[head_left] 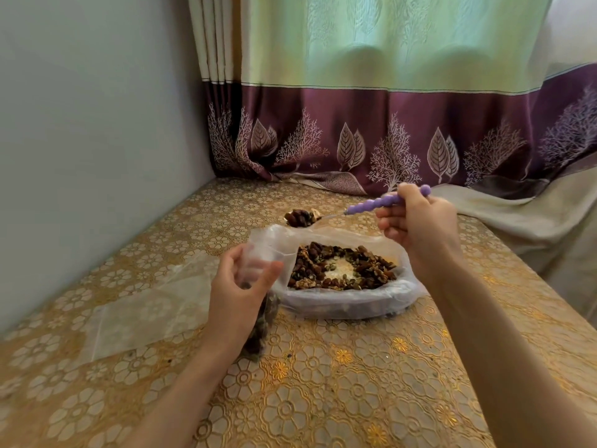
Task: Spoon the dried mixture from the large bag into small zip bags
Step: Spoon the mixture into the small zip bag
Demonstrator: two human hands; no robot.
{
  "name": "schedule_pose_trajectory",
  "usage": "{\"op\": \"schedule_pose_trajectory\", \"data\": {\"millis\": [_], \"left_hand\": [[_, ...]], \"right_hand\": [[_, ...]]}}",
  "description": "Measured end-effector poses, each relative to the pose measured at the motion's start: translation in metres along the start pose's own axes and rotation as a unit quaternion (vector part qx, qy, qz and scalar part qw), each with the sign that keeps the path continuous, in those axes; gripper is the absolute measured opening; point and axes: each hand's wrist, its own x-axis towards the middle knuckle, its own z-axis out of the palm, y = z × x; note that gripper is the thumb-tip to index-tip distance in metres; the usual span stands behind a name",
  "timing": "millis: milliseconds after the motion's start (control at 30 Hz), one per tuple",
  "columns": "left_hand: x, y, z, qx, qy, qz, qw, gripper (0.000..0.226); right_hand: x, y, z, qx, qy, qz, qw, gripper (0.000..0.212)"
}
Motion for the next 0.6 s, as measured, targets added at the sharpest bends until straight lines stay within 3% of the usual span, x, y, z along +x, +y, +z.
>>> {"op": "schedule_pose_trajectory", "data": {"millis": [167,333,433,600], "left_hand": [[0.001,0.003,0.0,-0.019,-0.008,-0.007,1.0,0.043],[0.0,0.002,0.001,-0.035,-0.005,0.004,0.999,0.043],[0.001,0.001,0.0,-0.027,-0.001,0.012,1.0,0.049],[0.002,-0.003,-0.001,-0.011,-0.018,0.013,1.0,0.067]], "right_hand": [[-0.018,-0.014,0.022,-0.033,-0.075,-0.076,0.994,0.033],[-0.039,-0.004,0.035,-0.084,-0.154,-0.143,0.974,0.031],[-0.045,0.0,0.035,-0.106,-0.164,-0.178,0.965,0.026],[-0.041,-0.002,0.019,-0.045,-0.119,-0.169,0.977,0.024]]}}
